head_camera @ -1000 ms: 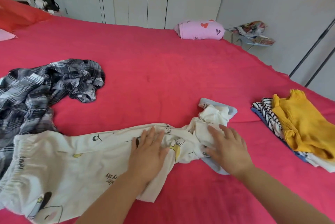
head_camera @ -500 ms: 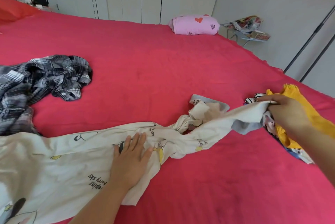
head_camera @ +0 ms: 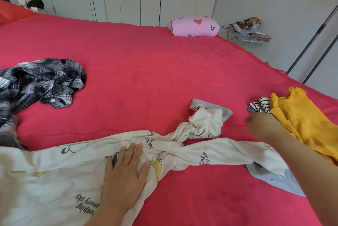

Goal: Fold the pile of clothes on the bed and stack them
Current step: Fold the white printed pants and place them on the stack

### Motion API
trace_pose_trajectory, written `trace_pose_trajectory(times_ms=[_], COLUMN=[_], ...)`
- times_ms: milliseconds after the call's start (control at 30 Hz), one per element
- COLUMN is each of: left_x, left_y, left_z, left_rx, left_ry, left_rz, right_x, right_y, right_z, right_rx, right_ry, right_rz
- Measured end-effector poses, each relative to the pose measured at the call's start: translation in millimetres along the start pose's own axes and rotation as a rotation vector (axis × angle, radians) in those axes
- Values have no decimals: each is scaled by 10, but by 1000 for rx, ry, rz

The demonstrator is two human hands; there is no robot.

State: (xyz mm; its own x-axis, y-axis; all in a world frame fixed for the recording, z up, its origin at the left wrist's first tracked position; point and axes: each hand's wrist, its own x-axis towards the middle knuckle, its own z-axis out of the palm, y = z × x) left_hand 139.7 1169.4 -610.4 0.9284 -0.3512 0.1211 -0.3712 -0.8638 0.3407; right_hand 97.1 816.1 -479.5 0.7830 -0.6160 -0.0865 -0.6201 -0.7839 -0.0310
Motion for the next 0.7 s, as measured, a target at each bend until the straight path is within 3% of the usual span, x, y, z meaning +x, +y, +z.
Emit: trace_pose_trajectory(times_ms=[67,233,367,433,567,633,700], left_x=[23,31,19,15,-10,-15,-21], left_y=[-9,-38,-53,-43,-39,2,16], left_z=[13,-17,4,-10,4,-59,-84], left_rx=[3,26,10,-2,-53,-56,-49], left_ry=[22,-104,-119,-147,-10,1,1], left_rz=[7,-4,-4,-14,-5,-3,-5], right_x=[122,391,473,443,226,109,62], right_y=[-234,-583,-564,-404,189,434,467], right_z=[96,528,678,491,-238,-483,-507], right_rx=[314,1053,1165,1201,1363,1196,1022], right_ry=[100,-56,44,174,447,500,416], right_rz=[29,329,307,266,302,351,343])
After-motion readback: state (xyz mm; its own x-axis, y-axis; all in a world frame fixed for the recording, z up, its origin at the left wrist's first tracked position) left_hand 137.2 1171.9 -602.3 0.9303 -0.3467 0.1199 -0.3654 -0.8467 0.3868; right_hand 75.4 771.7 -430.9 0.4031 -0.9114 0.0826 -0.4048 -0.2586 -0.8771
